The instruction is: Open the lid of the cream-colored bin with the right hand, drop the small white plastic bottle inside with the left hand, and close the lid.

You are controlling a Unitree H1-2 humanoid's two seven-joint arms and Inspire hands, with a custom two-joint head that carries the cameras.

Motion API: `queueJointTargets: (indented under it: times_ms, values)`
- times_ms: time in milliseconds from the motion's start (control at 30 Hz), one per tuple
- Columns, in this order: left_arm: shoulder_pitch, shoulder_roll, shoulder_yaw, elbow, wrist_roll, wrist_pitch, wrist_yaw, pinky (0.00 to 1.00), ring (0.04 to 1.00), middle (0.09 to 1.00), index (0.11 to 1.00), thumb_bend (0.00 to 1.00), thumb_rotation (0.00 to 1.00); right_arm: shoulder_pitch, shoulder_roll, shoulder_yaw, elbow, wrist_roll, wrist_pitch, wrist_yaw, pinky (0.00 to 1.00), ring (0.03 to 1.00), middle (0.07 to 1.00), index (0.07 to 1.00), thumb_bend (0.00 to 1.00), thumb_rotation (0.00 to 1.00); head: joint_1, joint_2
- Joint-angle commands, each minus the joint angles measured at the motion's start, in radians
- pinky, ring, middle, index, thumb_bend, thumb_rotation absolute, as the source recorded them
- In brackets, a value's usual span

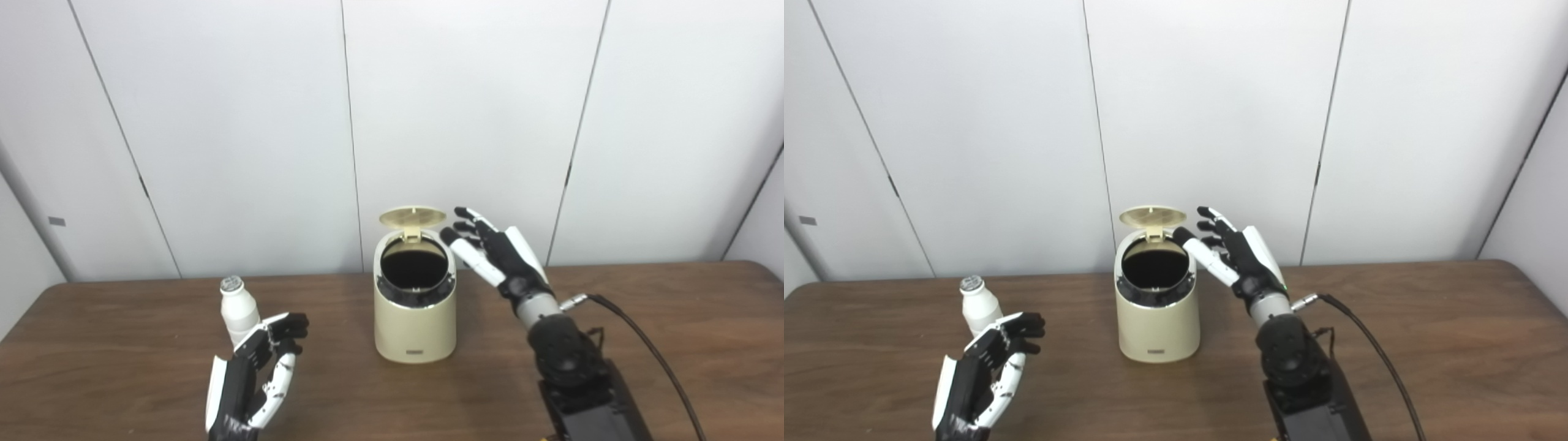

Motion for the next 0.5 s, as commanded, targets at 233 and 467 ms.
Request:
queueJointTargets:
  times_ms: [233, 467]
  values:
    - [0.017, -0.015, 0.003, -0.014, 0.022, -0.016, -0.005, 0.57, 0.669, 0.698, 0.692, 0.19, 0.51, 0.117, -0.046, -0.069, -0.155, 0.113, -0.215, -0.033, 0.89, 0.935, 0.930, 0.922, 0.96, 0.91, 0.014, 0.037]
    - [0.017, -0.018, 0.007, -0.036, 0.006, -0.002, -0.023, 0.57, 0.673, 0.702, 0.692, 0.21, 0.52, 0.233, -0.057, -0.117, -0.158, 0.195, -0.371, -0.049, 0.96, 0.967, 0.932, 0.923, 1.00, 0.87, 0.011, 0.072]
